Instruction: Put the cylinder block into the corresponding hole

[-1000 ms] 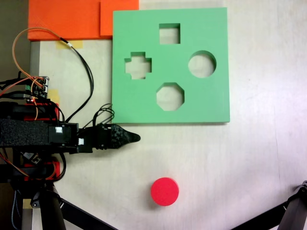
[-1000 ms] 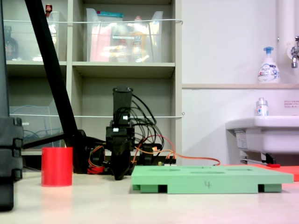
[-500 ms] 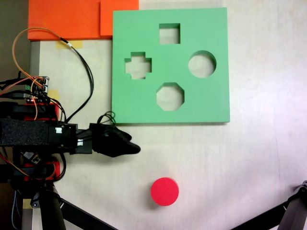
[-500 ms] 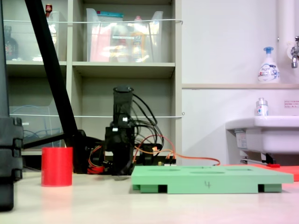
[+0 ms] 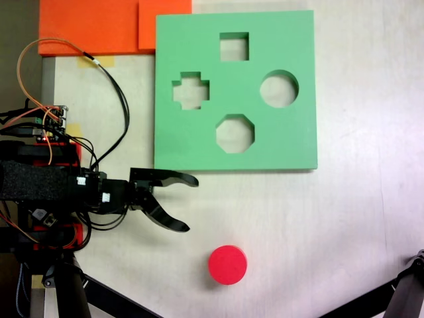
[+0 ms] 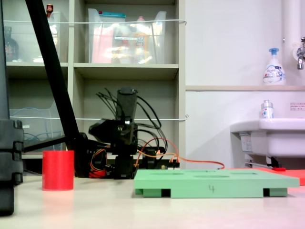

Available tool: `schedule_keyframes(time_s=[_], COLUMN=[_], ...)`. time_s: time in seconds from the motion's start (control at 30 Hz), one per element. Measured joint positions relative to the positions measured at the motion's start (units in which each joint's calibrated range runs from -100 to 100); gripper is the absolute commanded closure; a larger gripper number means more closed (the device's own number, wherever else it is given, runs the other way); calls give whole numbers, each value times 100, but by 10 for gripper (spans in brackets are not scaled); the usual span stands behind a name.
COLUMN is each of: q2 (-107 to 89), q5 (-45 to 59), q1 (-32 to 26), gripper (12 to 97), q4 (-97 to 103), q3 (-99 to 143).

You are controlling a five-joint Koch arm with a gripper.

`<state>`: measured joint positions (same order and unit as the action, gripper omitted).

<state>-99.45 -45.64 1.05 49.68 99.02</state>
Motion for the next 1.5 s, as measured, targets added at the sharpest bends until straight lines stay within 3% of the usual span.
schedule_keyframes(time_s=[0.1,0.27,0.6,0.73,1.1,1.37,1.5], q2=[0,0,0,0,164,3926,4432], q5=[-83,-137,-156,-215,-220,-220,-220], q1=[-24,-78,-308,-435,-830,-991,-1006], gripper=[494,269,265,136,138,139,142], q4=[0,0,431,832,989,3387,3710], q3=[0,0,0,0,0,10,0])
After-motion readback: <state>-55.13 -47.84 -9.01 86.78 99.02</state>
